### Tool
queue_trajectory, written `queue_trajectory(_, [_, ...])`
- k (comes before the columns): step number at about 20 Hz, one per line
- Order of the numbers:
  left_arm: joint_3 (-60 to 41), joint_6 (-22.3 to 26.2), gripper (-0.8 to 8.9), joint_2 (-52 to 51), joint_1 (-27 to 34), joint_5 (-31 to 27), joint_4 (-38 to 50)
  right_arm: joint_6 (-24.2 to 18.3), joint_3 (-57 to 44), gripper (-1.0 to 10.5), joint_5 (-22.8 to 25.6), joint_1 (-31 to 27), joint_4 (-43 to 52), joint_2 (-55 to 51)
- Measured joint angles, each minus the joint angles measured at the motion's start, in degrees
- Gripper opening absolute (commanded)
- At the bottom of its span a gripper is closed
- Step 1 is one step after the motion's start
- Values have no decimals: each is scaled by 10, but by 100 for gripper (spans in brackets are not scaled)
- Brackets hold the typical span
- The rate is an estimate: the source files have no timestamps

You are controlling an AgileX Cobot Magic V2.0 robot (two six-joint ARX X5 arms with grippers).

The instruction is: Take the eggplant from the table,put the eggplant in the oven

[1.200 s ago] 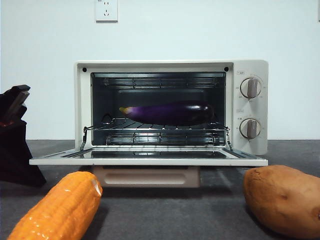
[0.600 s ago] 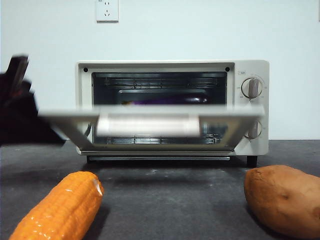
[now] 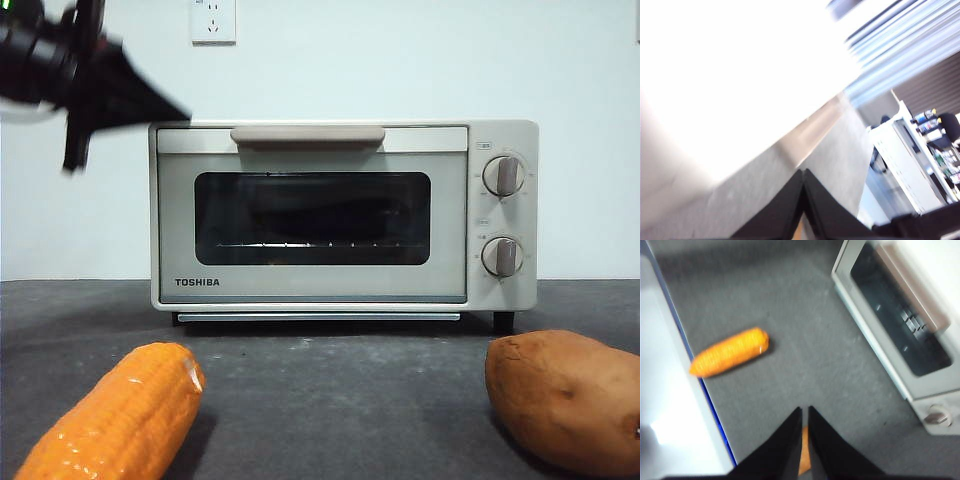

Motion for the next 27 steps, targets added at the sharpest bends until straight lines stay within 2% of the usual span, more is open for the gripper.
queue_trajectory(3, [17, 1, 6, -35, 1, -28, -42, -6, -54, 5, 5, -6, 14, 0])
queue_trajectory(5, [17, 13, 6, -67, -4, -77, -82, -7, -91, 5, 25, -16, 21, 1])
queue_trajectory(9, [17, 69, 6, -143, -21, -230, -188, -7, -163, 5, 92, -66, 50, 1])
queue_trajectory(12, [7, 107, 6, -193, -31, -319, -229, 1, -211, 5, 102, -125, 84, -2])
queue_trajectory(15, [-49, 121, 6, -257, -36, -371, -200, 21, -255, 5, 100, -214, 141, -29])
queue_trajectory(18, [-154, 102, 6, -331, -37, -424, -125, 40, -300, 5, 52, -309, 240, -91])
queue_trajectory(21, [-263, 74, 6, -390, -38, -470, -65, 46, -367, 5, 8, -371, 350, -145])
queue_trajectory(24, [-346, 50, 6, -426, -44, -482, -6, 57, -440, 5, 0, -394, 444, -180])
queue_trajectory(27, [-362, 26, 6, -428, -50, -482, -16, 61, -461, 5, 1, -394, 456, -179])
